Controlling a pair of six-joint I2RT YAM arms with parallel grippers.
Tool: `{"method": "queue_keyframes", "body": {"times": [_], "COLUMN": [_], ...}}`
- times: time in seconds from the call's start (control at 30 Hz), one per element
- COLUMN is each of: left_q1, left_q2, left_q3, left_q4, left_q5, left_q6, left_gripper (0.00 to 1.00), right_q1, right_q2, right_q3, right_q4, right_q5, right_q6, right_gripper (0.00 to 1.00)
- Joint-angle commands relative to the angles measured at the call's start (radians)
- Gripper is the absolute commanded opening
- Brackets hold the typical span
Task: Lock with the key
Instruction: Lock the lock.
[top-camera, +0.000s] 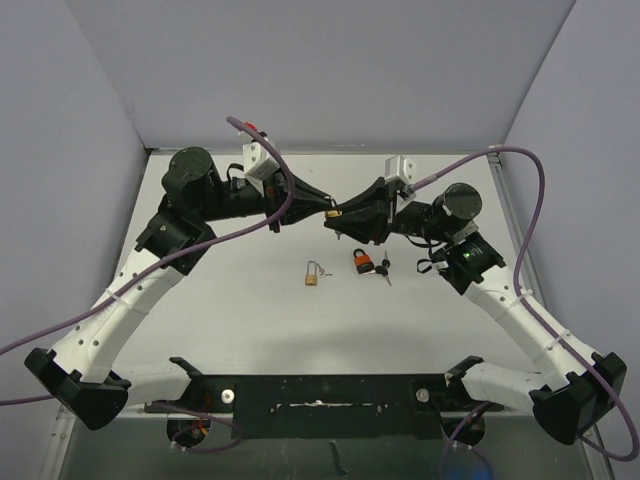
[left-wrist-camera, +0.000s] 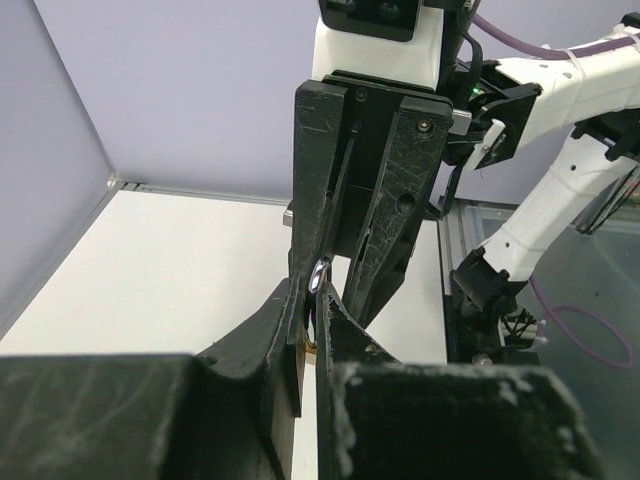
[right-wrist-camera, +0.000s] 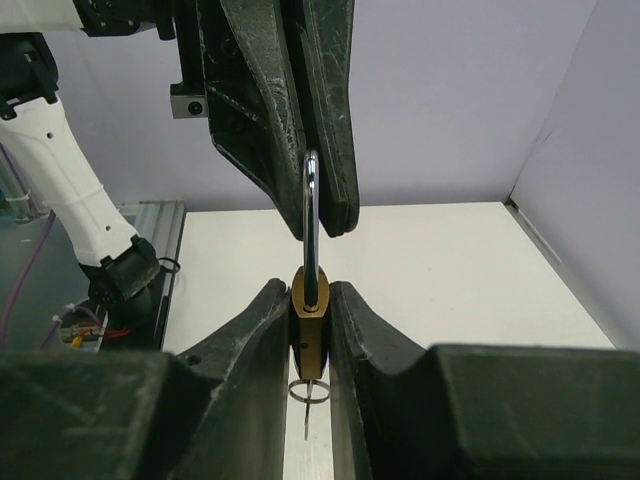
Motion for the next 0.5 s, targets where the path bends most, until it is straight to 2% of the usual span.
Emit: {"method": "queue_keyframes", "body": {"times": [0.0, 0.17, 0.33, 0.37, 0.47], "left_q1": [-0.026, -0.026, -0.007, 0.006, 0.073], "left_q2": [0.039, 0.046, 0.047, 0.048, 0.042], "left_q3": [-0.121, -0.158, -0.099, -0.083, -0.046], "left_q4": [-0.176, -0.133, -0.097, -0.081, -0.003], "left_q5": [0.093, 0.086, 0.013, 0.000, -0.024], "left_q6": [-0.085, -0.112, -0.131, -0.143, -0.208], "left_gripper": [0.00, 0.00, 0.00, 0.00, 0.00], "right_q1": [-0.003, -0.004, -0.001, 0.000, 0.002], "right_q2": [-0.033, -0.030, 0.016, 0.027, 0.051], "right_q3": [0.144, 0.186, 0.251, 0.257, 0.255], "right_q4": [0.328, 0.278, 0.066, 0.017, -0.144], "right_q5": [0.200, 0.191, 0.154, 0.153, 0.141], "right_q6": [-0.016, -0.038, -0.051, -0.046, -0.047], "right_gripper": [0.00, 0.00, 0.00, 0.03, 0.36]}}
